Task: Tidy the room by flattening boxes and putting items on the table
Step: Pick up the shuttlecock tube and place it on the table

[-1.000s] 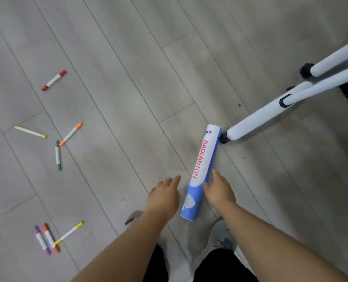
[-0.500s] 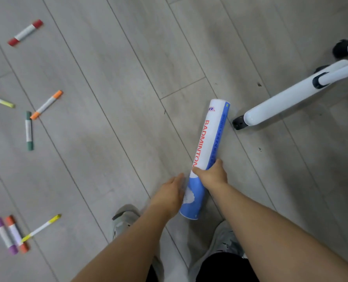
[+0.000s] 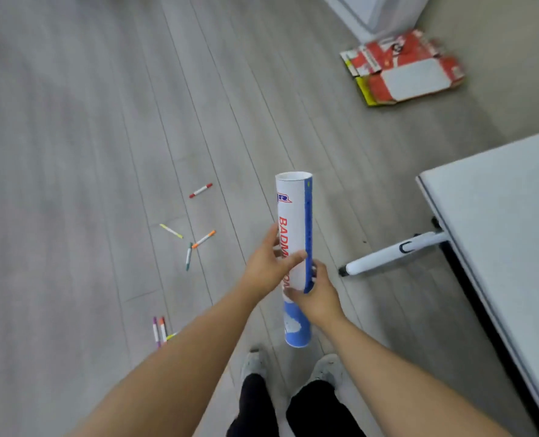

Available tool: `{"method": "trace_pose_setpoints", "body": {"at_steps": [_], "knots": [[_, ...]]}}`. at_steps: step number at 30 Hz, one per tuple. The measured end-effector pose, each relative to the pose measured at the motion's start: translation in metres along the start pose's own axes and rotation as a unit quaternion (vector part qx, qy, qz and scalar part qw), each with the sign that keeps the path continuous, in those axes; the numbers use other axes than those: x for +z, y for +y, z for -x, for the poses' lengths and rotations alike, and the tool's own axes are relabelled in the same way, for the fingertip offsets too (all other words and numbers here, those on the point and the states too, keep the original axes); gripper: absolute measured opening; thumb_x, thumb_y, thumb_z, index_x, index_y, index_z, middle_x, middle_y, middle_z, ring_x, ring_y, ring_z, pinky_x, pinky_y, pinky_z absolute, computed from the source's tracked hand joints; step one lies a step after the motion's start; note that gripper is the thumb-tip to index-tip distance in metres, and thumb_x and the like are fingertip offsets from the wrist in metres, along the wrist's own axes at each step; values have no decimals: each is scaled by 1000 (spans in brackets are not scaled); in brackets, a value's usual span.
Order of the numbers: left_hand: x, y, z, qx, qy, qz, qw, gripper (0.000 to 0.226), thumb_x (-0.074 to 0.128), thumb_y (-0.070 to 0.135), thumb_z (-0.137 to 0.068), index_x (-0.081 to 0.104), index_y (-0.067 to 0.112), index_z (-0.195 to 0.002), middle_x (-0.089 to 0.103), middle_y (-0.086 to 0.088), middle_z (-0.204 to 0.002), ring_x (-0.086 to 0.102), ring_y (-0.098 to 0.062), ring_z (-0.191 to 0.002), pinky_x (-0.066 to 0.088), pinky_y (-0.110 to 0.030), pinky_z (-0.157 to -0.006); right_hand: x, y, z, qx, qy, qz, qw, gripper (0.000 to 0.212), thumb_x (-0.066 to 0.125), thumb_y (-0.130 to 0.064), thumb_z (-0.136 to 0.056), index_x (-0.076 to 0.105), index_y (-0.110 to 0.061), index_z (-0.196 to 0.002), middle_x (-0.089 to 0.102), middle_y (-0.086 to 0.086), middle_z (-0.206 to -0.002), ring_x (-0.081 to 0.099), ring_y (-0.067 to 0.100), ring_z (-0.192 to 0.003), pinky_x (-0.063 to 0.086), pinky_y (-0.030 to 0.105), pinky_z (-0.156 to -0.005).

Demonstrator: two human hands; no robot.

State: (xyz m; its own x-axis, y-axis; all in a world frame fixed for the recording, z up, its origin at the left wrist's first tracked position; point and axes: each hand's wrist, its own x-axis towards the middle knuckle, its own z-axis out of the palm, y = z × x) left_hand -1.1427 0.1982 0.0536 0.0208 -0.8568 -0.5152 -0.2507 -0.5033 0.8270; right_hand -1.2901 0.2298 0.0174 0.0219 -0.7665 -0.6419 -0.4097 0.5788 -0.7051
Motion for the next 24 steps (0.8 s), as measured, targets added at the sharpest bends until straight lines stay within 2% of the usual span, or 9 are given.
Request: {"method": "trace_pose_setpoints", "body": {"at_steps": [3,5,8,10,11,14,17,20,24], "knots": [[-29,100,59,34,-15,-28,999,75,80,45,-74,38,49,-136,63,15,-118,63,-7,-107,57,-36,-89,-42,-80,79,-43,-6,-1,999,64,81,-32,-74,41,-38,-124,60,-18,-109,62,4,-97,55,26,-81],[-36,150,94,61,-25,-56,996,78,82,45,-72,39,45,-136,62,15,-118,63,-7,-107,57,-40,-89,-71,-118,121,-67,5,-5,998,60,80,-34,-76,46,-35,-125,61,-14,-113,63,8,-100,55,23,-76],[-28,215,143,117,-60,-96,987,73,84,39,-72,43,40,-132,62,15,-119,62,-4,-104,56,-30,-85,-118,-157,179,-112,35,-15,993,54,78,-34,-79,49,-33,-125,61,-15,-115,64,7,-96,48,13,-60],[-13,254,170,144,-97,-105,979,70,85,35,-73,44,39,-130,62,17,-117,62,-2,-102,54,-22,-79,-150,-172,217,-128,57,-24,990,53,77,-31,-80,50,-31,-126,62,-15,-115,65,4,-94,48,12,-60],[-4,272,180,153,-117,-112,975,71,84,35,-73,44,37,-131,62,16,-118,63,-5,-103,55,-24,-80,-168,-178,235,-135,70,-28,988,54,77,-28,-80,50,-31,-126,63,-14,-114,64,2,-94,49,12,-63],[30,322,199,190,-166,-151,956,68,80,39,-77,47,39,-136,65,13,-121,67,-12,-104,58,-41,-89,-225,-181,276,-138,123,-41,982,63,81,-30,-75,49,-31,-130,64,-9,-116,66,5,-95,56,22,-75],[73,369,209,225,-218,-177,933,58,75,39,-83,50,42,-135,66,14,-120,68,-8,-99,61,-35,-80,-286,-174,307,-136,185,-53,972,65,82,-32,-73,50,-30,-130,66,-5,-115,69,9,-93,58,33,-84],[130,403,222,251,-264,-184,913,55,73,30,-86,52,37,-136,66,15,-118,67,-7,-99,60,-26,-73,-342,-157,336,-129,246,-65,958,61,82,-35,-74,52,-29,-126,67,-7,-114,69,10,-94,58,33,-85],[220,433,233,288,-314,-219,878,58,71,31,-87,49,41,-140,64,14,-123,65,-9,-106,58,-35,-89,-415,-124,364,-109,301,-73,945,61,81,-31,-76,50,-29,-128,65,-9,-113,68,9,-92,55,26,-80]]}}
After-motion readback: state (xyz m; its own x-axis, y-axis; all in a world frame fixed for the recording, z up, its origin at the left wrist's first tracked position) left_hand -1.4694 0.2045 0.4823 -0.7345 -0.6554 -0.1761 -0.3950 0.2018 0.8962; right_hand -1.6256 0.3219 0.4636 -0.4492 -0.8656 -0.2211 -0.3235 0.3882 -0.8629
